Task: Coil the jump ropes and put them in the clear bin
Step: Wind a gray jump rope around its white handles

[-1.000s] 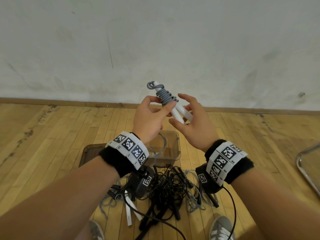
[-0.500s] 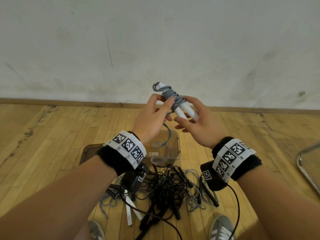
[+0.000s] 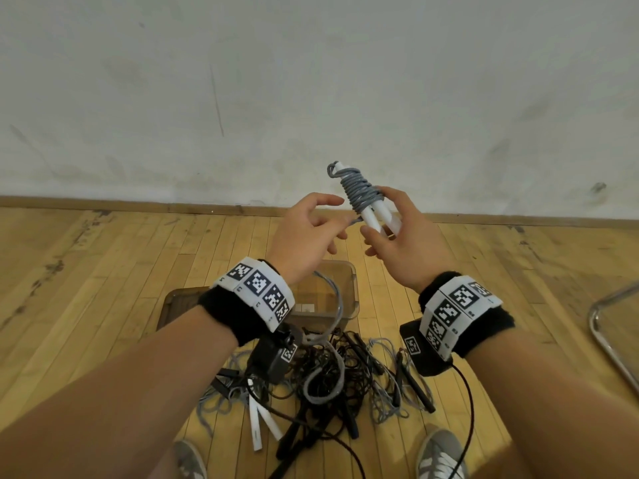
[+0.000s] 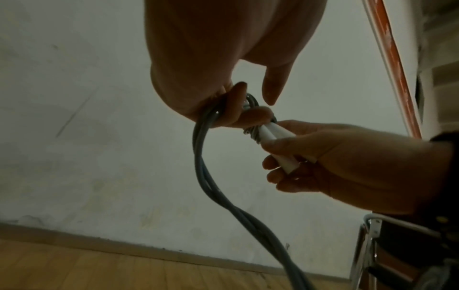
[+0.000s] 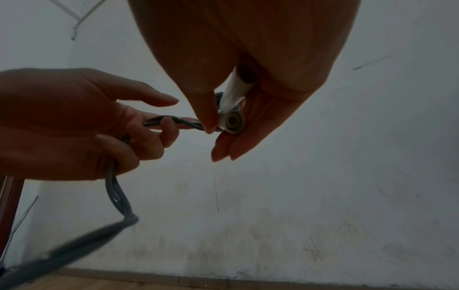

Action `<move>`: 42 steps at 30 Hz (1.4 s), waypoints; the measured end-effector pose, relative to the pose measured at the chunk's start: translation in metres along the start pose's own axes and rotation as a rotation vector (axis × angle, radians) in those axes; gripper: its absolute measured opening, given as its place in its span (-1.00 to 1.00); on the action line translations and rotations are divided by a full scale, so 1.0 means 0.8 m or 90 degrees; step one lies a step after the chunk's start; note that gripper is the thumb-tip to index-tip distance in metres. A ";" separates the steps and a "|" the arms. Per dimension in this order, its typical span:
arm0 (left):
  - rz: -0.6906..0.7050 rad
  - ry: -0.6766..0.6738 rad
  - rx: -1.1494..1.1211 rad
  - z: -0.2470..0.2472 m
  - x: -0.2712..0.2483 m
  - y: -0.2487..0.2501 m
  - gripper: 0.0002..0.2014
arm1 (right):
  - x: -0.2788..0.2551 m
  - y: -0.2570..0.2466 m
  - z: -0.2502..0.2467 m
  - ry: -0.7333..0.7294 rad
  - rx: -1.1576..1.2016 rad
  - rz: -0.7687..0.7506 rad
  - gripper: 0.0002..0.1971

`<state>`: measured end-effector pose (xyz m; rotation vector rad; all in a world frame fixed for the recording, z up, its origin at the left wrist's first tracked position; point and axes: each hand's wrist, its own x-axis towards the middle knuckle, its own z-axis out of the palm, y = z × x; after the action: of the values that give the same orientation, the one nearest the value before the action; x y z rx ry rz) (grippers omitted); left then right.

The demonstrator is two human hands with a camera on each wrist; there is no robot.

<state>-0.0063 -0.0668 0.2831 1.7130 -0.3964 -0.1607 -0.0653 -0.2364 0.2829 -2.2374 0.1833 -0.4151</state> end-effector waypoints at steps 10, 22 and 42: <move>-0.024 0.006 -0.095 -0.004 -0.010 0.007 -0.65 | -0.004 0.000 0.016 -0.059 0.030 -0.058 -0.54; -0.032 0.057 -0.099 0.002 -0.013 0.005 -0.55 | -0.008 -0.013 0.016 -0.056 0.045 -0.038 -0.27; 0.030 0.007 0.076 -0.005 -0.001 -0.001 -0.58 | -0.010 -0.013 0.004 -0.041 0.103 -0.048 -0.22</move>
<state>-0.0056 -0.0623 0.2827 1.8201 -0.4455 -0.0940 -0.0721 -0.2254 0.2870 -2.0991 0.0304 -0.3834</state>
